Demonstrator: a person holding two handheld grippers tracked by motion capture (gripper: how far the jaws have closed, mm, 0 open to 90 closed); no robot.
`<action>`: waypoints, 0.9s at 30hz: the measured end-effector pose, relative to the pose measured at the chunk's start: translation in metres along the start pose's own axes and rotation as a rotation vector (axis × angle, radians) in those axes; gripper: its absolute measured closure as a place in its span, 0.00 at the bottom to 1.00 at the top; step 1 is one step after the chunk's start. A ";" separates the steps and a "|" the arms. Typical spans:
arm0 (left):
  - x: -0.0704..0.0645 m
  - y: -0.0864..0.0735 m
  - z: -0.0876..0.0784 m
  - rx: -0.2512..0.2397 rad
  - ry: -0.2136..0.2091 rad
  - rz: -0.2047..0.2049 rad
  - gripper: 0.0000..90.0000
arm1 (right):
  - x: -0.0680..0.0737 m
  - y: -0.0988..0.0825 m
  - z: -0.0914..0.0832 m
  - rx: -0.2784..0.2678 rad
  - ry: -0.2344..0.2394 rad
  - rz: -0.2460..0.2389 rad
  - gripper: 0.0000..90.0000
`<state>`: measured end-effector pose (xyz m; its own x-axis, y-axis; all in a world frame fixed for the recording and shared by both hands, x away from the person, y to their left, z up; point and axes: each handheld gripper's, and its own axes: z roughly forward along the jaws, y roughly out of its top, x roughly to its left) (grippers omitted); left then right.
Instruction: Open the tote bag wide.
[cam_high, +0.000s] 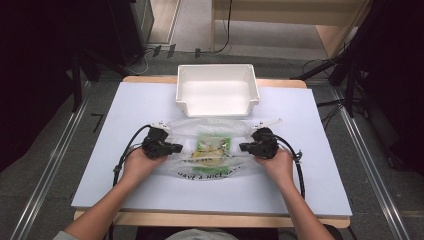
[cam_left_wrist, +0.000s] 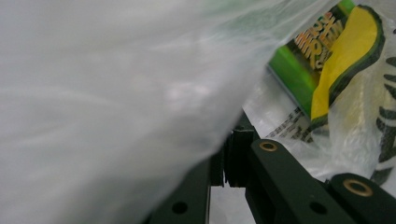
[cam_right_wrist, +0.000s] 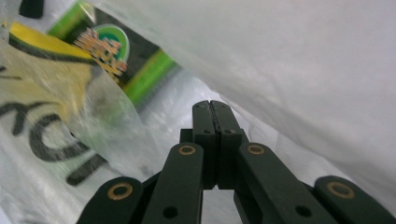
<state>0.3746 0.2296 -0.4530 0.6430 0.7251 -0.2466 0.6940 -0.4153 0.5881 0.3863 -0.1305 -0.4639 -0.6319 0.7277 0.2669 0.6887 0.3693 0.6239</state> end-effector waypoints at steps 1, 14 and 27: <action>0.001 -0.001 0.000 0.004 0.008 0.001 1.00 | -0.001 -0.001 0.001 0.006 -0.003 0.000 1.00; 0.019 -0.013 -0.014 0.003 0.049 -0.099 1.00 | -0.003 -0.012 -0.007 0.039 -0.085 0.008 1.00; 0.042 -0.026 -0.035 -0.003 0.116 -0.161 1.00 | -0.020 -0.035 -0.031 0.044 -0.103 0.072 1.00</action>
<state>0.3723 0.2905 -0.4517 0.4817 0.8408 -0.2472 0.7837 -0.2871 0.5508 0.3636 -0.1765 -0.4683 -0.5418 0.8079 0.2319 0.7474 0.3369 0.5726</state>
